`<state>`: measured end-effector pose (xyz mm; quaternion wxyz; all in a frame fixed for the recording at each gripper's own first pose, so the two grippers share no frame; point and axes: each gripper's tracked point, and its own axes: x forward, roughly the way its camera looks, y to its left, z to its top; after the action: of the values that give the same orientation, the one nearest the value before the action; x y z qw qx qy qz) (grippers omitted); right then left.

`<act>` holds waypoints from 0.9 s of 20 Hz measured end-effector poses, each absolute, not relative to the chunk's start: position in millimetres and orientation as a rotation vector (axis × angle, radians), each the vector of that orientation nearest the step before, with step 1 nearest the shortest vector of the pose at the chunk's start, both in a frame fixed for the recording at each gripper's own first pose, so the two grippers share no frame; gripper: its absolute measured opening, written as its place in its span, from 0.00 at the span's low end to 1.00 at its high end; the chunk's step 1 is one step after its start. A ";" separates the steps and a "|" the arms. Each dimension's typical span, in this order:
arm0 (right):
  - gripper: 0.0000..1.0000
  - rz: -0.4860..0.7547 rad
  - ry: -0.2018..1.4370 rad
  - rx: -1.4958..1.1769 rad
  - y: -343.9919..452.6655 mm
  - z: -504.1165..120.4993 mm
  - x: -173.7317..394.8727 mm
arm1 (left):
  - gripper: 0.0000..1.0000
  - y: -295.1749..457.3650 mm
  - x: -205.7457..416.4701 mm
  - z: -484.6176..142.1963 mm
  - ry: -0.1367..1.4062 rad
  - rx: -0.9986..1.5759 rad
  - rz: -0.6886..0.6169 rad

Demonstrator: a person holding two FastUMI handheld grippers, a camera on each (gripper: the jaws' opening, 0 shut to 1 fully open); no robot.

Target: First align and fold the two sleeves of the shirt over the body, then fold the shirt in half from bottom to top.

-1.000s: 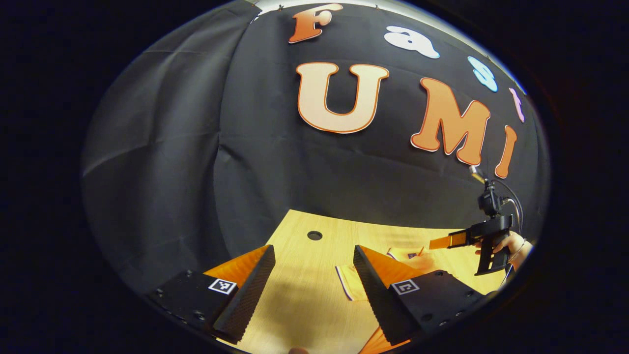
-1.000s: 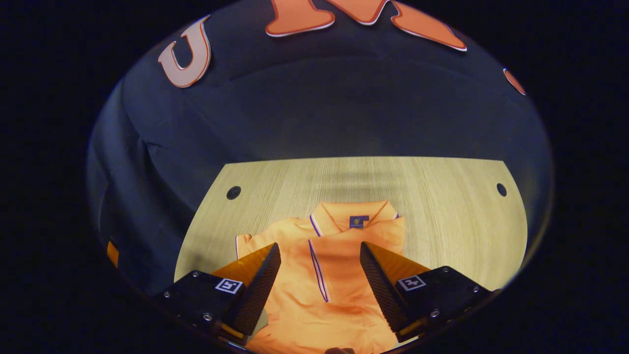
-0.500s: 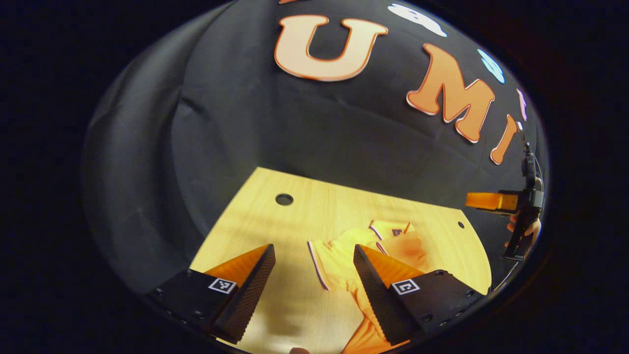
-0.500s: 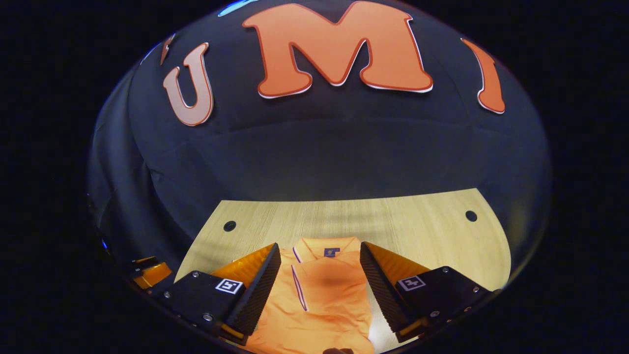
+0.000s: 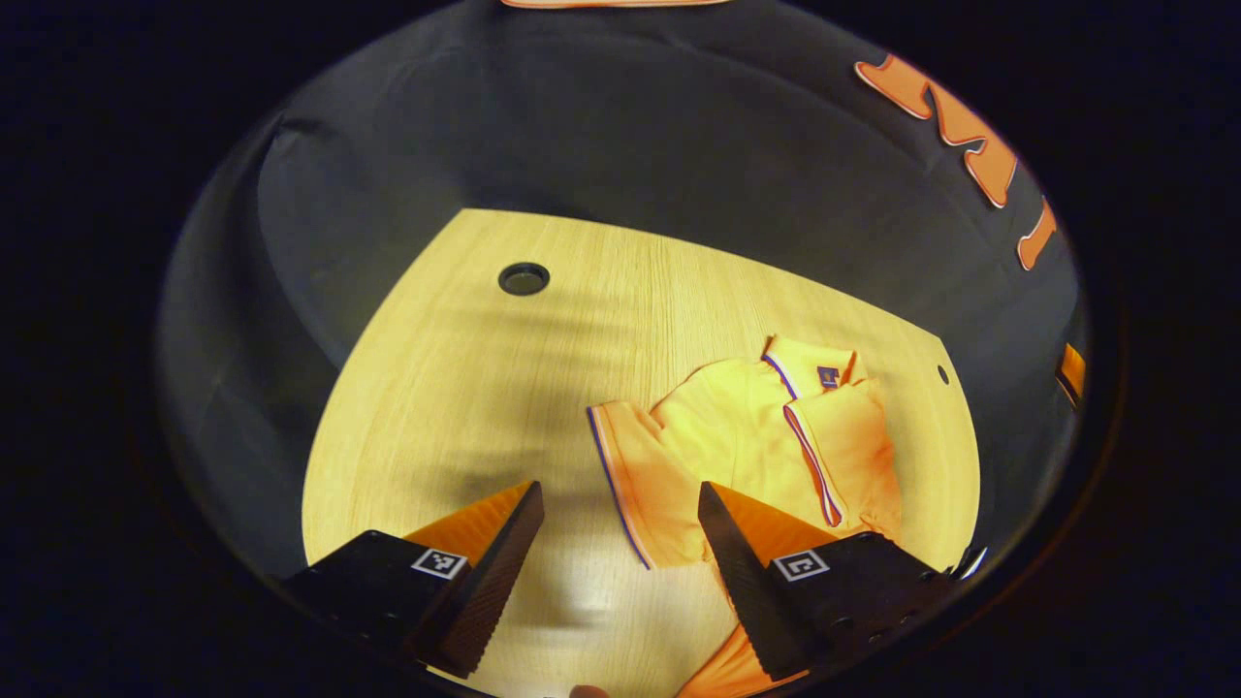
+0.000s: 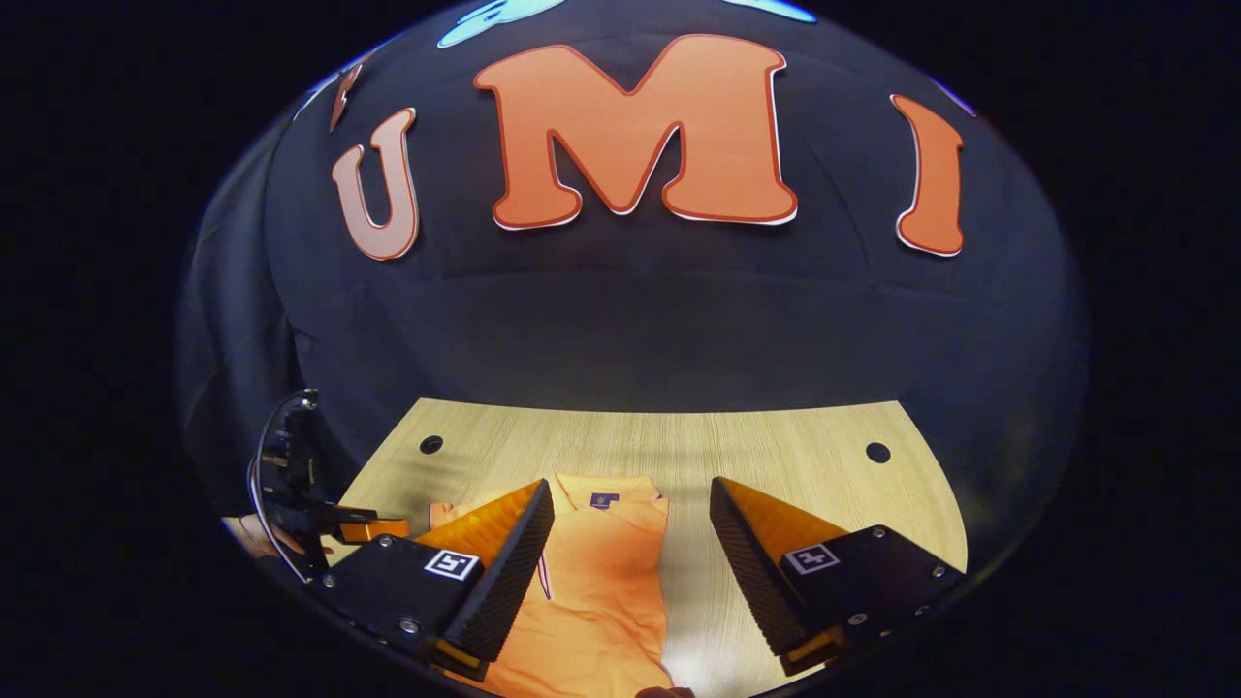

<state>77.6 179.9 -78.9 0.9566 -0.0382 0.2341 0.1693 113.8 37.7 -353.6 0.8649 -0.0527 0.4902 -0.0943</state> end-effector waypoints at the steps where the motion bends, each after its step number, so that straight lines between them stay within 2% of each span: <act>1: 0.99 0.348 0.484 -0.068 176.0 -79.4 75.8 | 0.99 36.6 116.0 -361.4 1.065 -0.098 -0.202; 8: 0.99 0.351 0.539 -0.016 140.3 -81.6 66.5 | 0.99 36.2 110.4 -415.2 1.293 -0.019 -0.150; 10: 0.99 0.344 0.550 -0.016 130.5 -85.3 67.9 | 0.95 35.0 115.7 -415.2 1.277 -0.001 -0.148; 13: 0.99 0.348 0.570 0.008 124.5 -91.9 68.6 | 0.95 40.9 107.4 -421.3 1.348 0.115 -0.115; 15: 0.99 0.354 0.581 0.018 120.9 -95.0 67.2 | 0.92 30.5 107.2 -421.3 1.359 0.119 -0.107; 17: 0.99 0.352 0.585 0.016 116.1 -97.9 67.9 | 0.75 23.2 106.3 -420.2 1.360 0.134 -0.130; 18: 0.99 0.349 0.585 0.012 112.8 -99.7 68.5 | 0.63 19.0 105.6 -421.8 1.351 0.134 -0.142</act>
<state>68.5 112.8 -99.7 0.9425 0.0058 0.2869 0.1712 105.6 19.0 -421.8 0.7759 0.0620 0.6244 -0.0656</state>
